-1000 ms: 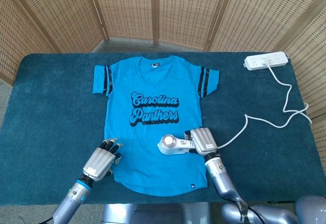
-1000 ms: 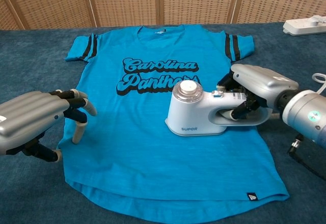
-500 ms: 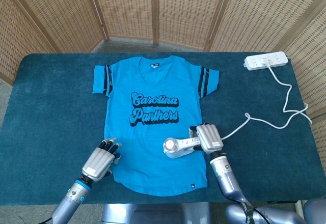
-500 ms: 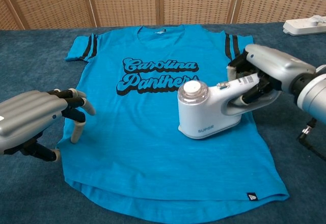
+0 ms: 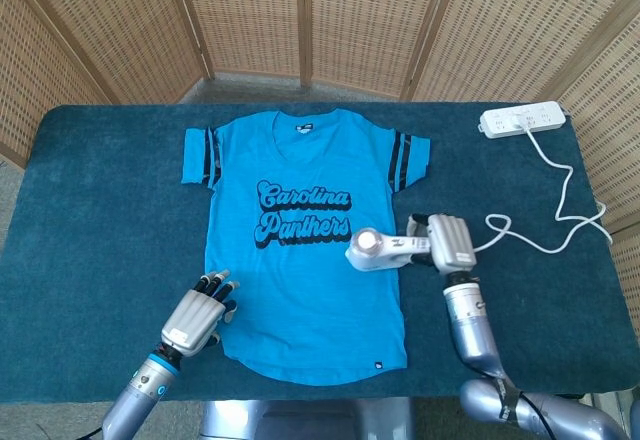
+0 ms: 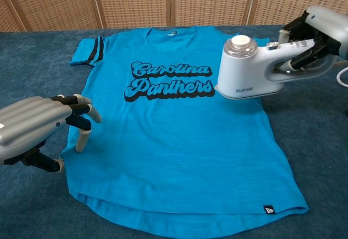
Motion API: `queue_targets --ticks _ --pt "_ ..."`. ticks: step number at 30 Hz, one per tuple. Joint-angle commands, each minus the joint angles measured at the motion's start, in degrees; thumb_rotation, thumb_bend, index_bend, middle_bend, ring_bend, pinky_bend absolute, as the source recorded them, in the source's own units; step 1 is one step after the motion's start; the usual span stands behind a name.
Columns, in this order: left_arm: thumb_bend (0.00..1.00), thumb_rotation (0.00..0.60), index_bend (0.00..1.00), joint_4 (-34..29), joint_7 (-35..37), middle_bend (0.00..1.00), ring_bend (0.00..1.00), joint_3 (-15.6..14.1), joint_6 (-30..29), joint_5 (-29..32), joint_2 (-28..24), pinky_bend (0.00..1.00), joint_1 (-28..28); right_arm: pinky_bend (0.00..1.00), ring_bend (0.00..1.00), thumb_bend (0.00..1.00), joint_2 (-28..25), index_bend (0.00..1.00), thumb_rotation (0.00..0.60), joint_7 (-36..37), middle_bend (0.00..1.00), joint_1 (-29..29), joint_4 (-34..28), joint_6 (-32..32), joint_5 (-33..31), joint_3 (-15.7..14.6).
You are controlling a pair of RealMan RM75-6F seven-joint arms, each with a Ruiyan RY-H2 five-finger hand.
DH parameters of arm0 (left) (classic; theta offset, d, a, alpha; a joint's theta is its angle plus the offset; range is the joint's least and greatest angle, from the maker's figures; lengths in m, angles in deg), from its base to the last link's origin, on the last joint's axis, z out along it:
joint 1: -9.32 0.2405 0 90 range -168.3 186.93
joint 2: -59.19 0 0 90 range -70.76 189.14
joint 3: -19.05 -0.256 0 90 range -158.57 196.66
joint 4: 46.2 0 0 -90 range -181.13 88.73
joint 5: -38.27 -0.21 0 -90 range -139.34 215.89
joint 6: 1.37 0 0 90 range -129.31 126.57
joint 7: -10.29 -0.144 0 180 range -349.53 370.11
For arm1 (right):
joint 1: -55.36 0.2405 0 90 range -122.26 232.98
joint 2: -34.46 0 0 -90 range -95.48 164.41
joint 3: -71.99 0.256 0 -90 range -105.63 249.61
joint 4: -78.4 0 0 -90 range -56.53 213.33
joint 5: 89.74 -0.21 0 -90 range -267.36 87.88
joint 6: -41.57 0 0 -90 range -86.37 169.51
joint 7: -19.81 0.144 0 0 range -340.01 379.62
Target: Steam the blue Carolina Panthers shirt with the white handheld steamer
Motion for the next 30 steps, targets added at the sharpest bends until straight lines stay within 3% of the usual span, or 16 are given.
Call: queue_targets --ticks 1,11,22,30 --pt "0.38 0.492 0.61 -0.1 -0.1 0.25 0.11 0.0 -0.1 0.0 0.0 0.15 0.1 0.47 0.6 0.33 -0.9 0.65 0.6 1.8 0.64 -0.4 2.4 0.7 -1.3 0.9" --pt "0.38 0.498 0.61 -0.5 -0.9 0.25 0.11 0.0 0.1 0.2 0.1 0.15 0.0 0.46 0.6 0.33 -1.8 0.65 0.6 6.7 0.64 -1.4 9.8 2.8 -2.5 1.0" --pt "0.38 0.498 0.61 -1.4 -1.9 0.25 0.11 -0.1 -0.4 0.2 -0.2 0.15 0.3 0.42 0.57 0.32 1.5 0.65 0.6 11.1 0.62 -1.5 23.6 7.1 -2.7 -0.7" --pt "0.38 0.497 0.61 -1.9 -2.2 0.25 0.11 0.0 -0.5 0.0 -0.5 0.15 0.3 0.37 0.5 0.32 3.1 0.62 0.6 10.6 0.58 -1.5 26.7 7.9 -2.1 -1.5"
